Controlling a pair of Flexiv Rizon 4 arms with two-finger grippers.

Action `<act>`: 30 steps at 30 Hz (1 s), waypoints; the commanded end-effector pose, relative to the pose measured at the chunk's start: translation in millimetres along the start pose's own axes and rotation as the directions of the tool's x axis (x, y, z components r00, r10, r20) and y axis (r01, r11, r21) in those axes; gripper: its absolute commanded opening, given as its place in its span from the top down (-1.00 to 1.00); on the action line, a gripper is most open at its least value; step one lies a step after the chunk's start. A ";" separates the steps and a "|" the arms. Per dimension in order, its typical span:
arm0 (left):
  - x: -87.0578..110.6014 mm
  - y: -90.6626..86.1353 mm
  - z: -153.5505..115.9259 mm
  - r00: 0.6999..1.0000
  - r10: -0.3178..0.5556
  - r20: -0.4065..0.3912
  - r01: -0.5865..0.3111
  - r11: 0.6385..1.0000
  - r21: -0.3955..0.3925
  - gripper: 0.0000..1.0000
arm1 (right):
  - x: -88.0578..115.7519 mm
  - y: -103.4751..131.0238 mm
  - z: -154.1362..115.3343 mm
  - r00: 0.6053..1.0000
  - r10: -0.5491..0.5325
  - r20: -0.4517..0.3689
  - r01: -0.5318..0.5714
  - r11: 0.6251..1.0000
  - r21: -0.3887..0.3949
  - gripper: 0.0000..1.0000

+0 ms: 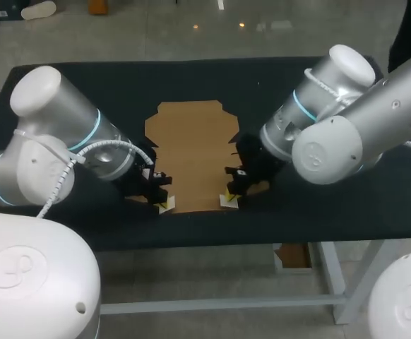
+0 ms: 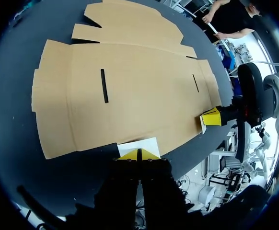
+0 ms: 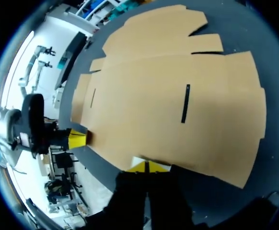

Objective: Assemble the packaging by folding the flat box into shape, placing the metal phone stand inside, and closing the box properly

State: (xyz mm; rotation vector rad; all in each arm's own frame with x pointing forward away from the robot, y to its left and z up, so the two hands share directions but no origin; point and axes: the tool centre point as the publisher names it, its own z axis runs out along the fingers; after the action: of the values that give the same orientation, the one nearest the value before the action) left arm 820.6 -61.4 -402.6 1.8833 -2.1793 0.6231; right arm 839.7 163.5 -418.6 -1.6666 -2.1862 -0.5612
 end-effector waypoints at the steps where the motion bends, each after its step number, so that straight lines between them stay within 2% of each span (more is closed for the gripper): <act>1: 3.9 1.2 2.4 0.999 -0.006 0.034 0.006 1.000 0.016 1.00 | 3.7 -0.6 6.8 0.999 0.003 0.048 -0.003 1.000 -0.010 1.00; 21: 4.7 -3.4 18.0 0.984 -0.051 0.170 0.038 0.996 0.075 1.00 | 0.3 -3.1 16.8 0.987 0.037 0.159 -0.031 0.999 -0.041 1.00; 30: 1.2 -6.7 21.8 0.983 -0.056 0.176 0.046 0.997 0.062 1.00 | -7.5 -4.8 22.1 0.985 0.049 0.165 -0.042 0.998 -0.042 1.00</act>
State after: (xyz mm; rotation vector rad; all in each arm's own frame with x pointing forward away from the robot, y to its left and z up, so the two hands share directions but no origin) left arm 825.4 -68.9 -412.6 2.0622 -2.2117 0.5764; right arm 839.3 166.8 -427.1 -1.8125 -2.2397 -0.4702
